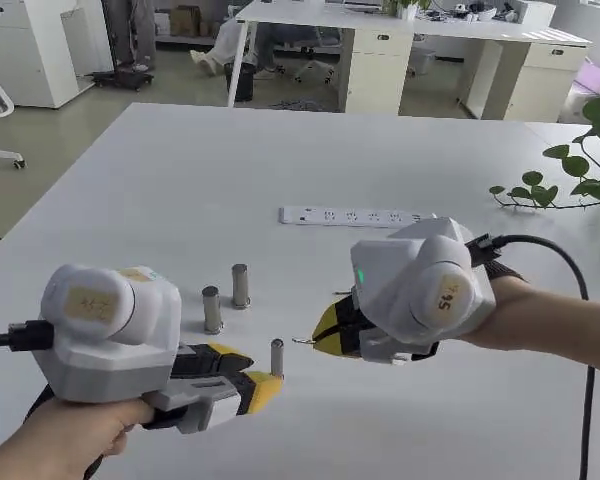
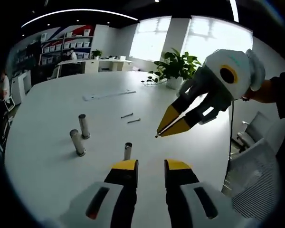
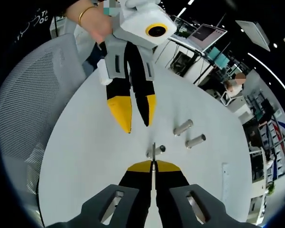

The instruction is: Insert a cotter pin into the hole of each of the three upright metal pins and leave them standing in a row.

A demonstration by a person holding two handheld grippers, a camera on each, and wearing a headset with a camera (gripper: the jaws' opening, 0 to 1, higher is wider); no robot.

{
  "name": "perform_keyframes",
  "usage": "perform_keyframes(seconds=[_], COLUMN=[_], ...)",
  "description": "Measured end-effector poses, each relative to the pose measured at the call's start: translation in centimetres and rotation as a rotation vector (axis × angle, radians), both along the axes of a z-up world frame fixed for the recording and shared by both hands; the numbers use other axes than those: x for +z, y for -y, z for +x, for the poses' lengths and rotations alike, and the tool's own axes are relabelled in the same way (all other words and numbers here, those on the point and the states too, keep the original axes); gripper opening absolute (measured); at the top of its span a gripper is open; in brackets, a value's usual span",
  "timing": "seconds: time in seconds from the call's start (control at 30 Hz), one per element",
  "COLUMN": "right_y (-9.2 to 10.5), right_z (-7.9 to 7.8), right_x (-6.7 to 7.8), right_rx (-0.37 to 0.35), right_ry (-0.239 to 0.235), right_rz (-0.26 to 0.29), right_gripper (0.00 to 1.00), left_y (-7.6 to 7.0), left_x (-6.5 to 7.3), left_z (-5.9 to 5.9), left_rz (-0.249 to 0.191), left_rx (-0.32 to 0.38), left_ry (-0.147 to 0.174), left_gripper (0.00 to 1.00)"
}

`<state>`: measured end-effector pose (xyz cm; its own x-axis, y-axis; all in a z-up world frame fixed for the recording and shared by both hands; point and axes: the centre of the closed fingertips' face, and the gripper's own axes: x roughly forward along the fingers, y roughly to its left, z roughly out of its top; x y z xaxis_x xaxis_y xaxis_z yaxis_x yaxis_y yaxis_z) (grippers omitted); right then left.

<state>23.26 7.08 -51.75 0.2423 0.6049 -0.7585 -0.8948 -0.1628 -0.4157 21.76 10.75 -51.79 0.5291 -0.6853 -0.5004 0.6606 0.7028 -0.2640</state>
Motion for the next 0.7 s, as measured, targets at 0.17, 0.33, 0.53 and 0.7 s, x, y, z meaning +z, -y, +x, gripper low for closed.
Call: perform_keyframes(seconds=[0.17,0.33,0.53,0.7], right_y=[-0.5,-0.7,-0.9,-1.1], right_z=[-1.1,-1.6,-1.9,-2.1], right_x=[0.2,0.2,0.2,0.4], right_rx=[0.030,0.044,0.056,0.064], right_ry=[0.005,0.008,0.011,0.012], right_rz=[0.003,0.005,0.004,0.011], right_gripper=[0.00,0.00,0.00,0.00], left_y=[0.4,1.1,1.8,2.1], left_x=[0.3,0.7,0.9,1.0], left_z=[-0.1,-0.4,-0.5,-0.5], left_rz=[-0.053,-0.098,-0.138,-0.163], left_rx=[0.021,0.023,0.018,0.024], left_ry=[-0.050,-0.072,-0.095,-0.109], left_gripper=[0.14,0.08,0.08,0.06])
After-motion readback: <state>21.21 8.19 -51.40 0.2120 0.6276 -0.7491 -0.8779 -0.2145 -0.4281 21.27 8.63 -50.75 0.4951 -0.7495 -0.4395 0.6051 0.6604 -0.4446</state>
